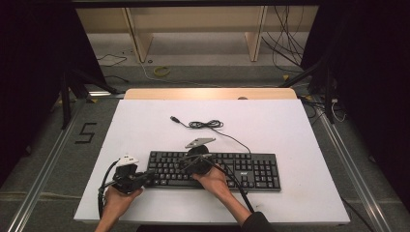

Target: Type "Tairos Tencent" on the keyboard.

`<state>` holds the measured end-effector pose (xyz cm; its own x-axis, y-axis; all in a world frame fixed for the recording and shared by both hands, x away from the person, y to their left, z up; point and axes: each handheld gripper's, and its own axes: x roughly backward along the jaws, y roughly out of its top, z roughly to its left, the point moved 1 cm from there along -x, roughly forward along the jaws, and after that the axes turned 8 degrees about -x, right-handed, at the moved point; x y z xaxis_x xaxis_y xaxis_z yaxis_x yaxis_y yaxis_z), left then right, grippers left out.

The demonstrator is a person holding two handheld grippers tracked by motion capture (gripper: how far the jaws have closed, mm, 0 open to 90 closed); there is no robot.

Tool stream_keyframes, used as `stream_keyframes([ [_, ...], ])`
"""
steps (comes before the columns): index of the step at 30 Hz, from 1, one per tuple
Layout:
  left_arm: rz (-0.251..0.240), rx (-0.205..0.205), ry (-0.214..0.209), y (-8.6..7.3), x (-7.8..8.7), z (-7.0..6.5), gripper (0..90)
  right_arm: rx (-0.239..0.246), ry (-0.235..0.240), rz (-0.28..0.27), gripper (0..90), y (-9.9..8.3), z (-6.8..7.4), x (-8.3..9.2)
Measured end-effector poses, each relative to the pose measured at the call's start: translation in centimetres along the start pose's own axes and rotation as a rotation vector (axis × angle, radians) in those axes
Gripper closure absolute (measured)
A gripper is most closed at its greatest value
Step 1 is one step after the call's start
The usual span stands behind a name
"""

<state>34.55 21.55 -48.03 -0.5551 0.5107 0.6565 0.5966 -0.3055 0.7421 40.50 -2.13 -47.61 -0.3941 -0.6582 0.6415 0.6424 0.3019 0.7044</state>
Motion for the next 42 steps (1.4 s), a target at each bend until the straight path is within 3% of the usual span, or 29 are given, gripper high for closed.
stream_keyframes([
  [26, -0.055, 0.019, -0.018, 0.5, 0.5, 0.0, 70.8, -0.016, 0.052, -0.041, 65.0, 0.4, -0.3, 2.2],
  [42, -0.068, 0.031, -0.033, 1.0, 0.5, -0.2, 48.4, -0.006, 0.07, -0.052, 46.3, 0.1, -0.4, 3.3],
])
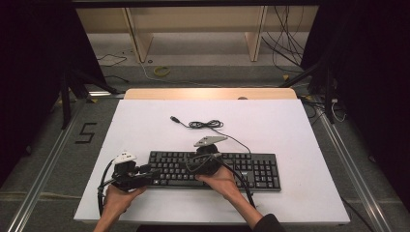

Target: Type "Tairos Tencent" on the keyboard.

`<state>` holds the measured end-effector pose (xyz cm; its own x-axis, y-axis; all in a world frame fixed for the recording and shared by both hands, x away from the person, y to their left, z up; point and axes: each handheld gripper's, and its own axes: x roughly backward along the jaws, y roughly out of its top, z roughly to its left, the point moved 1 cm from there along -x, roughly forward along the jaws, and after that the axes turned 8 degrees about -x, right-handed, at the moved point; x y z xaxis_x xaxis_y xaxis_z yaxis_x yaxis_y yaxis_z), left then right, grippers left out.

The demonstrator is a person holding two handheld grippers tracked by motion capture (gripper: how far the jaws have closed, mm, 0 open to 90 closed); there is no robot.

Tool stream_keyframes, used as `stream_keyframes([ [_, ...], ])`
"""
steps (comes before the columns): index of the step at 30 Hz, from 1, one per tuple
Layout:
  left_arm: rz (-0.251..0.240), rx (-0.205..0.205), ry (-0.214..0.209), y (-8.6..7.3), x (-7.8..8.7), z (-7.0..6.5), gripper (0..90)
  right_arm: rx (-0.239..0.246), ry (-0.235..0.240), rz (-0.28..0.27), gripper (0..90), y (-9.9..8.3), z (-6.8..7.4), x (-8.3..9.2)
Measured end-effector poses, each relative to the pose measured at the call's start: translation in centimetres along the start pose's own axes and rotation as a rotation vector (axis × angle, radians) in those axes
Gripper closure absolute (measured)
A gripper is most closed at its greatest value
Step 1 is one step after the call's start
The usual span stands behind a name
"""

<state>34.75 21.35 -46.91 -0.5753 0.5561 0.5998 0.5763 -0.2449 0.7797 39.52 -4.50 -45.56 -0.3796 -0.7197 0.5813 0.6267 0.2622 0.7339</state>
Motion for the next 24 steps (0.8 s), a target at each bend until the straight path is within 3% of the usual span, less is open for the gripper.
stream_keyframes([
  [15, -0.005, -0.015, -0.001, 0.9, -0.4, -0.4, 35.4, 0.004, -0.012, -0.003, 38.7, -1.1, -0.7, 1.5],
  [24, -0.009, -0.026, -0.006, 1.7, -0.8, -0.5, 38.9, -0.006, -0.021, -0.015, 37.1, -1.8, -1.4, 2.8],
])
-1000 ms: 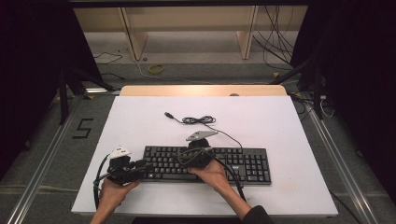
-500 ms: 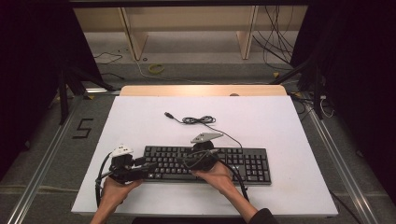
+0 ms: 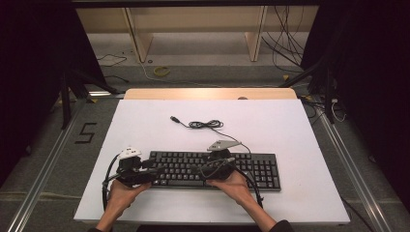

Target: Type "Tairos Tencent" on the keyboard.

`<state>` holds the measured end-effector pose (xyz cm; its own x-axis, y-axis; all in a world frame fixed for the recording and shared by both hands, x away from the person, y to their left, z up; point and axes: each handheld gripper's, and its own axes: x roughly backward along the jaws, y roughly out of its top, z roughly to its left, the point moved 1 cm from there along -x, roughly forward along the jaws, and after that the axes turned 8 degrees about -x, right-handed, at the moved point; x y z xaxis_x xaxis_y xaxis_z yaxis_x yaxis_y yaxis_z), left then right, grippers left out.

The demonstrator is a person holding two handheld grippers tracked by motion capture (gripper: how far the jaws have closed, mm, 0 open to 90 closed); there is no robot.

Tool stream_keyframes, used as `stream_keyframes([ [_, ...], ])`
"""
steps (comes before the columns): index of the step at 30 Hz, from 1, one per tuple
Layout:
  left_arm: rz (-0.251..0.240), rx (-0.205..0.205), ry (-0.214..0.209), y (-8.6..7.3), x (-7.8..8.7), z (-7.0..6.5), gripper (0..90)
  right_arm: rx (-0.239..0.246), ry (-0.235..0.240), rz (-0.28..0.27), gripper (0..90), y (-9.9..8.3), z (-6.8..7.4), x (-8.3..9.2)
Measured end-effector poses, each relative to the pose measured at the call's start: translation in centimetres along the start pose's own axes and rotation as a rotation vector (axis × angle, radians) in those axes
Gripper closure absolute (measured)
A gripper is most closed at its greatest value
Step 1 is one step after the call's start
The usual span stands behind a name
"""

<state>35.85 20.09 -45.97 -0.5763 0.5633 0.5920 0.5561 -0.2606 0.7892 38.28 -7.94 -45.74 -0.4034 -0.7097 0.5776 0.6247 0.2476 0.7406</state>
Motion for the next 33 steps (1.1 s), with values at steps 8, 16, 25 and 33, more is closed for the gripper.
stream_keyframes([
  [8, 0.001, -0.005, -0.001, 0.8, -0.4, 0.1, 43.0, -0.005, 0.004, -0.006, 35.8, -0.5, -0.1, 0.7],
  [16, 0.019, -0.007, -0.002, 1.2, -1.1, 0.2, 51.9, -0.011, 0.005, -0.013, 34.5, -1.0, -0.4, 1.2],
  [25, 0.049, -0.03, -0.022, 1.2, -2.0, 0.1, 70.6, -0.007, 0.013, -0.017, 34.1, -1.7, -0.3, 1.7],
  [33, 0.067, -0.057, -0.039, 1.2, -2.8, -0.3, 85.3, -0.007, 0.014, -0.02, 33.8, -2.4, -0.5, 2.2],
])
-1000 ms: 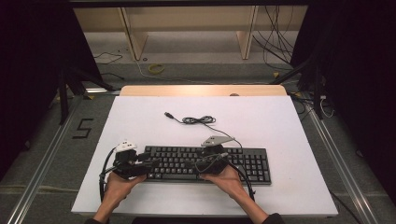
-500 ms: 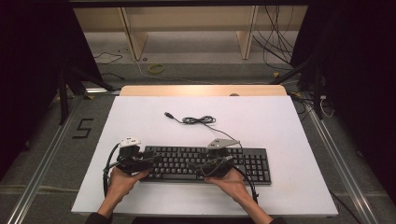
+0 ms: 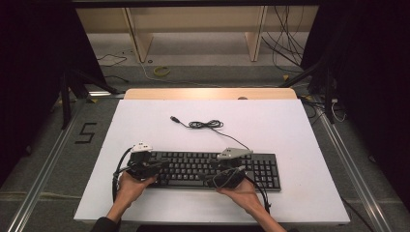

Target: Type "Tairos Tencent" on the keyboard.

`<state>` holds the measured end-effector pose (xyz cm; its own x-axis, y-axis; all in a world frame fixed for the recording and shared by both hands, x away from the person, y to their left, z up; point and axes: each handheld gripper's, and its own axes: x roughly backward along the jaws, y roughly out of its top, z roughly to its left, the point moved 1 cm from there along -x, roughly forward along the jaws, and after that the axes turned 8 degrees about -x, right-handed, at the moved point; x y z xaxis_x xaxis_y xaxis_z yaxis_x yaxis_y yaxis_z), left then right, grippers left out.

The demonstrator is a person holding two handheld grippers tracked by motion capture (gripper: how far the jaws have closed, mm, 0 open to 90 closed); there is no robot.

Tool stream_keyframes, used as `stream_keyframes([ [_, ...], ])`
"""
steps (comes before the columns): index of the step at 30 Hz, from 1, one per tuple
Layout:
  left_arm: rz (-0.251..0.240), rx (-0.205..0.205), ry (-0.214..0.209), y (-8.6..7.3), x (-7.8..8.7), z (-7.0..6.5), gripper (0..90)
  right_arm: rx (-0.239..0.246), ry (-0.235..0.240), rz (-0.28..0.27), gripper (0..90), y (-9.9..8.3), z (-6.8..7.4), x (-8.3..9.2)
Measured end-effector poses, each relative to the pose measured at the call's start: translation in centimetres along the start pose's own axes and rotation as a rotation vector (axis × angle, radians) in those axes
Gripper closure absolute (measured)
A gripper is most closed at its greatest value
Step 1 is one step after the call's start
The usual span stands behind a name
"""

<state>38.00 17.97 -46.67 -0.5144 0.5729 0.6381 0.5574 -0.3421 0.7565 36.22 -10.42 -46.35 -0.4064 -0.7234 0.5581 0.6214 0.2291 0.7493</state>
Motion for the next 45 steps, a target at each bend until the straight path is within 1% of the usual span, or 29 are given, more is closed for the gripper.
stream_keyframes([
  [3, 0.007, -0.007, 0.0, 0.2, -0.3, -0.1, 88.6, -0.004, -0.001, -0.002, 33.7, -0.2, -0.1, 0.2],
  [6, 0.013, -0.01, -0.003, 0.3, -0.7, -0.2, 88.8, -0.001, 0.0, -0.006, 33.5, -0.4, -0.1, 0.4],
  [11, 0.036, -0.019, 0.005, 0.4, -1.3, -0.2, 88.8, -0.002, 0.004, -0.005, 33.4, -0.6, 0.0, 0.6],
  [13, 0.041, -0.015, 0.006, 0.4, -1.4, -0.2, 88.9, 0.001, 0.005, -0.004, 33.3, -0.7, 0.0, 0.6],
  [26, 0.057, -0.02, 0.01, 0.4, -2.1, -0.2, 88.9, 0.005, 0.009, -0.002, 33.0, -0.9, 0.2, 0.7],
  [34, 0.072, -0.021, 0.024, 0.2, -2.5, -0.2, 88.9, 0.004, 0.01, -0.002, 32.9, -1.0, 0.2, 0.8],
  [35, 0.083, -0.026, 0.031, 0.2, -2.6, -0.1, 88.9, 0.004, 0.011, -0.002, 32.9, -1.0, 0.2, 0.9],
  [45, 0.08, -0.02, 0.032, 0.0, -2.6, -0.1, 89.0, 0.004, 0.008, -0.003, 32.9, -1.1, 0.2, 1.0],
])
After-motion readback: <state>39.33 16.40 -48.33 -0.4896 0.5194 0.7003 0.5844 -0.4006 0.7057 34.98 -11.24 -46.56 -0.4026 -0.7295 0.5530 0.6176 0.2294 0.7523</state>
